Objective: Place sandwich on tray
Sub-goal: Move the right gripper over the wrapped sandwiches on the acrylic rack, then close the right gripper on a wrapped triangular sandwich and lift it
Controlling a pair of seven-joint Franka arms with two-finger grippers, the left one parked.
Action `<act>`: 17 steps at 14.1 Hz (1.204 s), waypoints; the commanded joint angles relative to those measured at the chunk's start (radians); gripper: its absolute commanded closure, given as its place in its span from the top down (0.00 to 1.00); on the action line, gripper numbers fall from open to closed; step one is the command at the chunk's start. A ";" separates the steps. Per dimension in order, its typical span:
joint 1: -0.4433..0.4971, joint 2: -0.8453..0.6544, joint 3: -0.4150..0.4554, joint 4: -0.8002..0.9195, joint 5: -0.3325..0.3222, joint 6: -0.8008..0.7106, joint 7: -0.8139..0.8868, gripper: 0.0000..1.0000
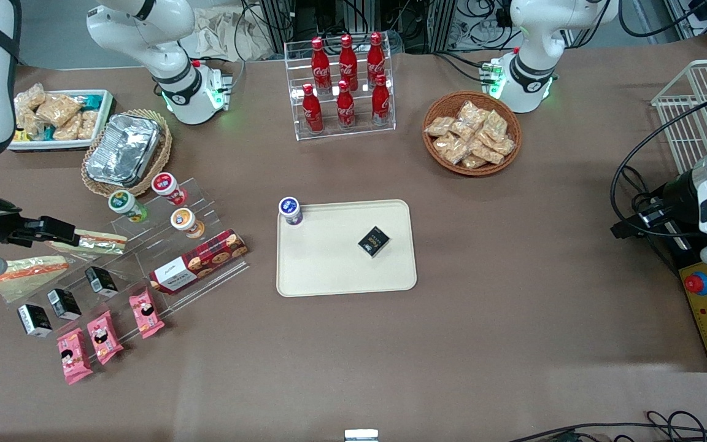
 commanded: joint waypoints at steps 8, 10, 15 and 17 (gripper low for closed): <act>-0.183 0.001 -0.011 0.014 -0.006 -0.016 0.003 0.99; -0.212 0.007 -0.013 0.014 -0.003 -0.010 0.056 0.99; -0.292 0.085 -0.013 0.015 0.060 0.065 0.337 0.99; -0.303 0.125 -0.011 0.015 0.087 0.126 0.409 0.99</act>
